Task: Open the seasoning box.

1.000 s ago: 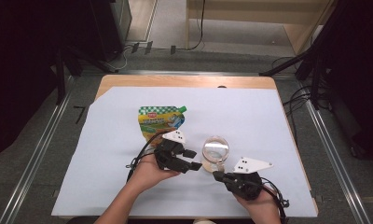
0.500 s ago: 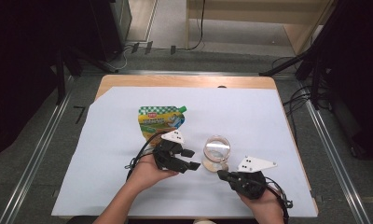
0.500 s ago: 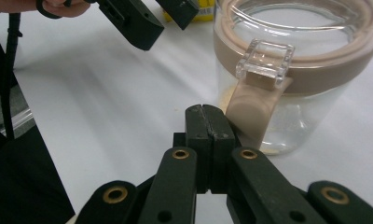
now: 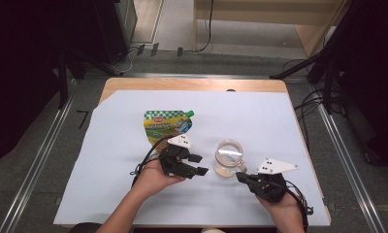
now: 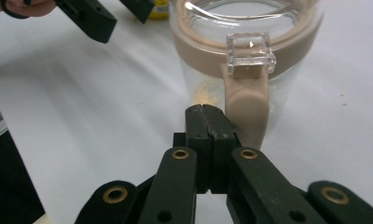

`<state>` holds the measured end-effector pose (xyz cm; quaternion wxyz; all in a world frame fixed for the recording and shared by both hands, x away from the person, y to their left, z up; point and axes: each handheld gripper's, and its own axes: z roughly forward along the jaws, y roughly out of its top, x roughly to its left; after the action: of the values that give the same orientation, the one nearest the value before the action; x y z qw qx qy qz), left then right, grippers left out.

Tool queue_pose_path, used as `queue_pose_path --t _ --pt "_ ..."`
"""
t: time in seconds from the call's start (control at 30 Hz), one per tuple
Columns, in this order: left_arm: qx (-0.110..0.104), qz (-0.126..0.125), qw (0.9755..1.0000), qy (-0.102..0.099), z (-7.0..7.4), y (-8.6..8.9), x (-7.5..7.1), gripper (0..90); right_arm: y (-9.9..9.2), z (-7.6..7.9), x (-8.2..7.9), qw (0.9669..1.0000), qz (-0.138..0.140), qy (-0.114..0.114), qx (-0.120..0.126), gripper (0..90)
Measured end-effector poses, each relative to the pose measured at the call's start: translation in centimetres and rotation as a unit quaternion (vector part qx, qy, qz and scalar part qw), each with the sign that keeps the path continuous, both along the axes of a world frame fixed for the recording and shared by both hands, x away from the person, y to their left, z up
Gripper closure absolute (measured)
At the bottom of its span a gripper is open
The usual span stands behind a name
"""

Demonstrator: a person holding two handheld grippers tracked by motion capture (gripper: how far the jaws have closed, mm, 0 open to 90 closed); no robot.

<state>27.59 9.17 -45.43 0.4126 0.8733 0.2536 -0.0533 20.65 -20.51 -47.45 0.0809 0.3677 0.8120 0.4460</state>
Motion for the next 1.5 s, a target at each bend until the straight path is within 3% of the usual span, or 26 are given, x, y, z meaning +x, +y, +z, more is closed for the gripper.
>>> queue_pose_path --t 0.17,0.3,0.53,0.9,1.07,1.13,1.3,1.43,1.5 --pt "0.001 -0.002 1.0000 -0.001 0.0 0.0 0.0 46.5 -1.0 -0.1 0.8 0.9997 -0.017 0.013 0.008 90.0" --pt "0.002 -0.005 1.0000 -0.001 -0.1 -0.2 0.0 46.6 -1.6 0.0 1.1 0.9997 -0.024 0.006 -0.003 90.0" --pt "-0.002 -0.014 0.9999 -0.006 -0.1 -0.7 0.0 46.5 -2.7 0.0 2.4 0.9992 -0.039 0.012 -0.002 90.0" --pt "-0.004 -0.027 0.9994 -0.021 0.4 -2.3 0.4 44.4 -3.7 -0.6 5.3 0.9991 -0.036 0.022 -0.001 90.0" --pt "0.005 -0.035 0.9993 -0.016 1.0 -3.0 0.6 43.8 -4.3 -0.9 6.9 0.9993 -0.025 0.027 0.009 90.0" --pt "0.003 -0.039 0.9992 0.005 1.1 -3.3 0.8 43.5 -4.5 -1.0 7.5 0.9995 -0.020 0.024 0.006 90.0" --pt "-0.009 -0.035 0.9994 -0.004 1.6 -4.3 1.2 35.2 -4.8 -1.0 8.4 0.9993 -0.016 0.032 0.003 90.0" --pt "-0.012 -0.044 0.9989 -0.009 1.4 -5.5 1.8 25.4 -5.5 0.0 7.8 0.9987 -0.025 0.044 0.011 90.0" --pt "-0.013 -0.044 0.9988 -0.013 1.4 -5.9 2.0 23.1 -6.0 0.5 7.4 0.9987 -0.033 0.038 0.009 90.0"
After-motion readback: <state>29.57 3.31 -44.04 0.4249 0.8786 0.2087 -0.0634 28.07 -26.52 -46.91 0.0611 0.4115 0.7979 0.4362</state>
